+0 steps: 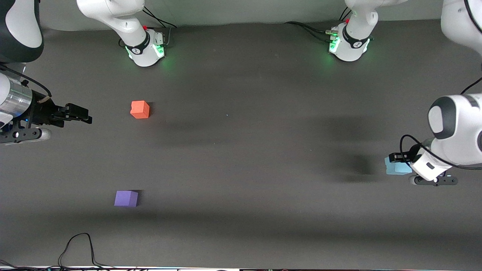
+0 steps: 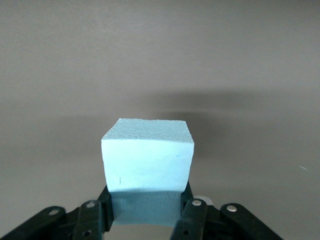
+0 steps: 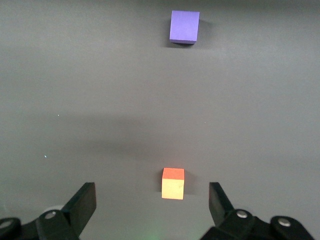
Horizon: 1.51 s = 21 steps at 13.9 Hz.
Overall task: Place blue block between orange and purple blocks
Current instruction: 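Carry the blue block with the left gripper toward the table middle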
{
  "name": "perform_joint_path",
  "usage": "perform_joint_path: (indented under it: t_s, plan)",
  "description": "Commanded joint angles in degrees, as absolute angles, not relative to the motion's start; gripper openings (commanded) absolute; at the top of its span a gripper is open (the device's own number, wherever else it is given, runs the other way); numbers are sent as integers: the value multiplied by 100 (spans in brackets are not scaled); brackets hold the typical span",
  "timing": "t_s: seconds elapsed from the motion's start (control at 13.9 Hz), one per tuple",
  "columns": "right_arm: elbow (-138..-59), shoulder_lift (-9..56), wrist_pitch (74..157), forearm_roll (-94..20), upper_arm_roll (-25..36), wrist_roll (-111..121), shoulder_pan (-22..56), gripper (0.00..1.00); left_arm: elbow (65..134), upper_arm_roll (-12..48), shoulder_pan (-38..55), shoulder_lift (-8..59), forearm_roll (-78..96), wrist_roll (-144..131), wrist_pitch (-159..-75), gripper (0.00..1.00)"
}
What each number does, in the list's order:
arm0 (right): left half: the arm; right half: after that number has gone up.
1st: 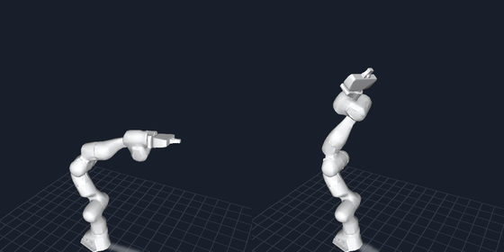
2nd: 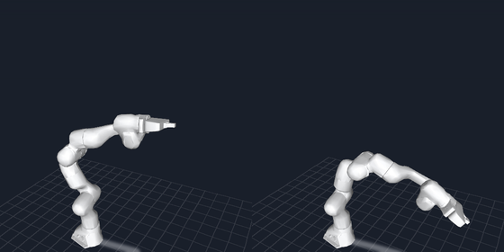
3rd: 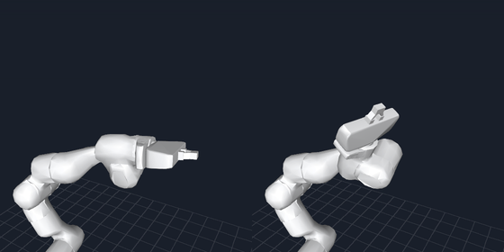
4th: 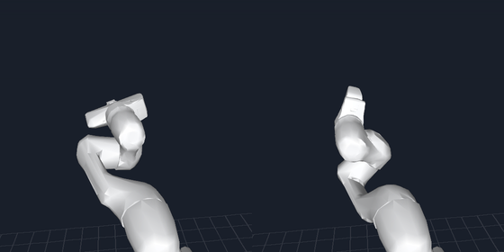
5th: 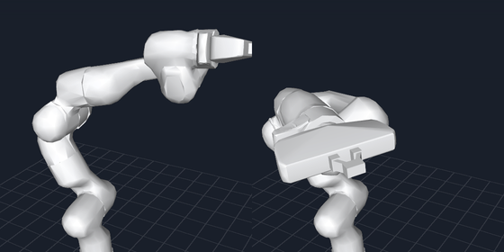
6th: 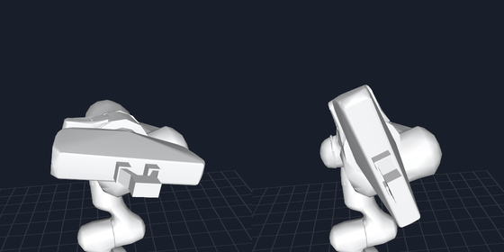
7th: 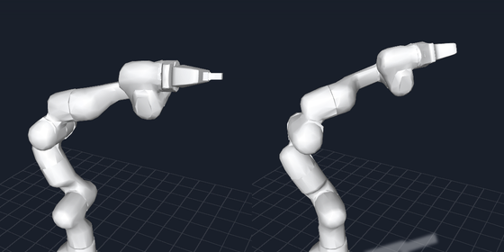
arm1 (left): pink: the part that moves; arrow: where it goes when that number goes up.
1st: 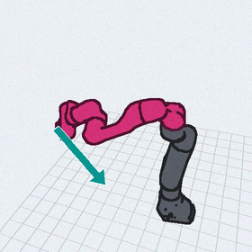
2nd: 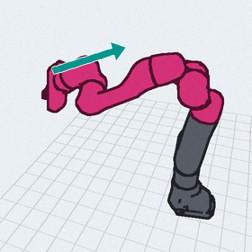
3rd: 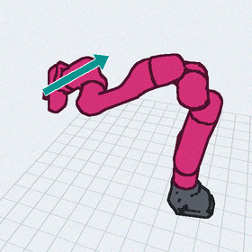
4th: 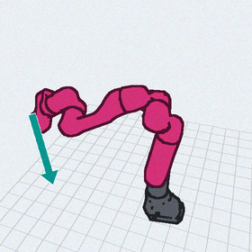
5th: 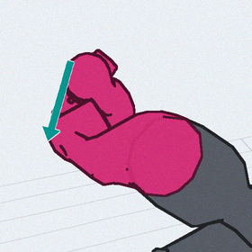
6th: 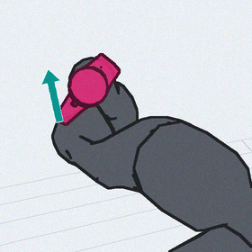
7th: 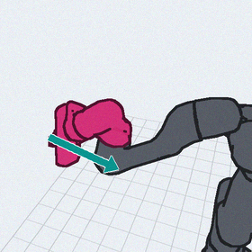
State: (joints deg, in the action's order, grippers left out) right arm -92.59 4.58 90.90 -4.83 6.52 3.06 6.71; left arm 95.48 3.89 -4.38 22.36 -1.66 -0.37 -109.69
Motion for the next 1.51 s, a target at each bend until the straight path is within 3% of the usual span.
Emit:
perform_joint_path:
  t_s: [0.0, 0.29, 0.58, 0.94, 1.44]
  plan:
    - [-9334, 378, 9097, -562, 694, 202, 721, 100, 9002, 343, 366, 2294, -176, -1015, -10294, 36]
    - [-9343, 378, 9097, -562, 694, 193, 721, 100, 8615, 649, 1649, 2486, -141, -3246, -10335, 36]
    - [-9343, 378, 9097, -562, 686, 106, 721, 100, 7543, 1072, 2905, 3443, -175, -5024, -10520, 36]
    - [-9378, 404, 9140, -562, 686, 105, 721, 100, 7427, 1028, 4612, 4218, -1052, -6352, -11889, 36]
    - [-9501, 404, 9299, -571, 677, 105, 729, 100, 7189, 792, 5186, 5167, -1353, -6539, -12664, 36]
